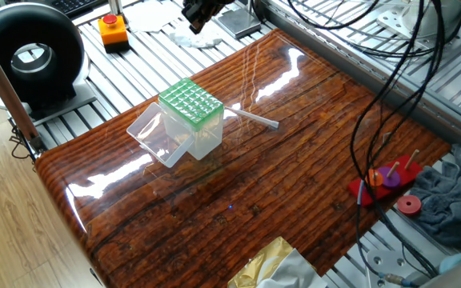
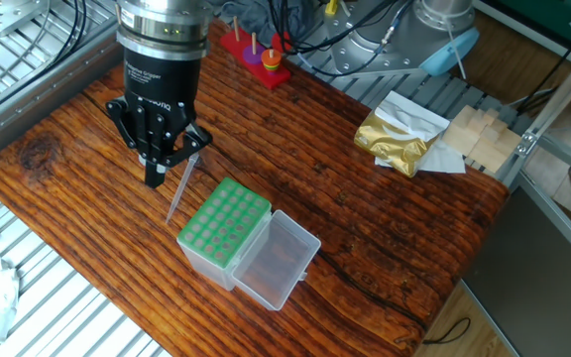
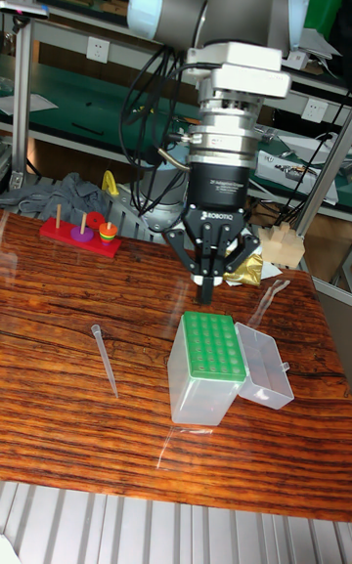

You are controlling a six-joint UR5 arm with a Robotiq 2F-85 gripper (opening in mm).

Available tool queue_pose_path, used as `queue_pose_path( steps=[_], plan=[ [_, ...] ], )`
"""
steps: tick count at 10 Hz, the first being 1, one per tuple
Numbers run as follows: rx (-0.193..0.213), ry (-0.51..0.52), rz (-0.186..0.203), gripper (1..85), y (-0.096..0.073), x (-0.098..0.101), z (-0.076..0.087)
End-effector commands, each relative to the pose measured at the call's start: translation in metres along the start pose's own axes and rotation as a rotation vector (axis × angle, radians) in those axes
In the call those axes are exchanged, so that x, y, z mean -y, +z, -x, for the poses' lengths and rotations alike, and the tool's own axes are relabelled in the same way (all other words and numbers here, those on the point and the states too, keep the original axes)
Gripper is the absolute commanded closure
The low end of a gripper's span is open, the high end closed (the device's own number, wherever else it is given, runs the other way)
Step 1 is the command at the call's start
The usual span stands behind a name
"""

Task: Insert a large pipette tip into the holder for large pipette tips

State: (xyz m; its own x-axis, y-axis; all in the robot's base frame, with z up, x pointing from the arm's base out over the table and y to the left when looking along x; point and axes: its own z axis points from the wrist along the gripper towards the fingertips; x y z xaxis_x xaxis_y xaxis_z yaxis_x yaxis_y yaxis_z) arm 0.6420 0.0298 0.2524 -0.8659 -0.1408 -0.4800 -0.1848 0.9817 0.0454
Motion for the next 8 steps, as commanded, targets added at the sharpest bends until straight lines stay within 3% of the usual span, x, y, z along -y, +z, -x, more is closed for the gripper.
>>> queue_pose_path(
  steps=[1,4,8],
  plan=[
    [0.028,-0.022,0.050,84.7,-0.005,0.023,-0.025],
    [0.061,-0.011,0.103,84.7,-0.011,0.043,-0.069],
    [0.093,-0.006,0.115,84.7,-0.022,0.054,-0.107]
  ],
)
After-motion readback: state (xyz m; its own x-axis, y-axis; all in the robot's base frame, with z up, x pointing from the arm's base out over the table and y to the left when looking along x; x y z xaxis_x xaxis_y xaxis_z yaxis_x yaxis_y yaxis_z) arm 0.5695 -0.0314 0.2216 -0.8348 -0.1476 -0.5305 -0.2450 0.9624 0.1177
